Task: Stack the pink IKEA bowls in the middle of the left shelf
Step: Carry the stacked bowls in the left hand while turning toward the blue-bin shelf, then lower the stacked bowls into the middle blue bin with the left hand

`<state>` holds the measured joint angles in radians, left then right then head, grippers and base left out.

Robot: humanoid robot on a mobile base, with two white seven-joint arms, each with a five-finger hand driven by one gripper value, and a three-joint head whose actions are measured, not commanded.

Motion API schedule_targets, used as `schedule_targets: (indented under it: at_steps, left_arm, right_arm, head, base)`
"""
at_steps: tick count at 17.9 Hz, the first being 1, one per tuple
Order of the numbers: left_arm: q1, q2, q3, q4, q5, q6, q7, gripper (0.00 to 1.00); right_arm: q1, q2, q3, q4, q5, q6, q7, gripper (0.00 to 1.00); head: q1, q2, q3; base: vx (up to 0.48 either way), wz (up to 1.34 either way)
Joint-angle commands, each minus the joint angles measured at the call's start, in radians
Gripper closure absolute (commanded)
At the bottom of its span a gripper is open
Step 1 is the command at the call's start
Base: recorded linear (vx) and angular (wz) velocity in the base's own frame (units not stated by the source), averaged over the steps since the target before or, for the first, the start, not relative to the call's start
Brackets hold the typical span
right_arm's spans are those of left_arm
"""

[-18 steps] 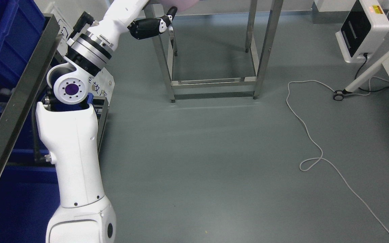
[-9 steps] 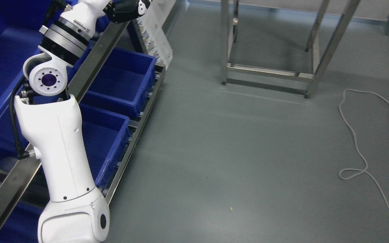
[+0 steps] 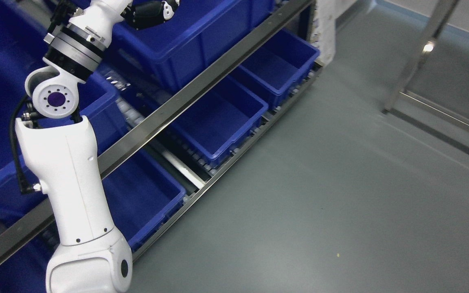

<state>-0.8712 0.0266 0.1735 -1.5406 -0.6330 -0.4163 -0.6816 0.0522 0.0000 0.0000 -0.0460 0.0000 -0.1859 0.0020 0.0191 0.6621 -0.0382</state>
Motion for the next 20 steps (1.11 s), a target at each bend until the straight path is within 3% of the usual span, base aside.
schedule_targets:
  at_steps: [1,9,13,20]
  left_arm:
    - [-0.006,-0.009,-0.085,-0.019,-0.002,0.020,0.004,0.97]
    - [0.021,-0.009,-0.103,0.013,-0.013,0.097,0.001,0.97]
    - [-0.005,-0.009,-0.164,0.086,-0.054,0.137,-0.041,0.96]
    - [0.012,-0.009,-0.157,0.172,-0.122,0.175,-0.039,0.94]
  right_arm:
    - [0.000,-0.017,-0.011,0.000,0.008,0.000,0.001,0.00]
    - [0.000,-0.017,-0.011,0.000,0.008,0.000,0.001,0.00]
    - [0.000,-0.017,-0.009,0.000,0.008,0.000,0.001,0.00]
    - [0.000,-0.017,-0.011,0.000,0.008,0.000,0.001,0.00]
  head:
    - [0.0000,0.000,0.000]
    - [0.0000,0.000,0.000]
    - [0.0000,0.000,0.000]
    - [0.0000,0.000,0.000]
  base:
    - [-0.143,1.02]
    - [-0.074,0.86]
    - [0.011,0.28]
    - [0.000,0.01]
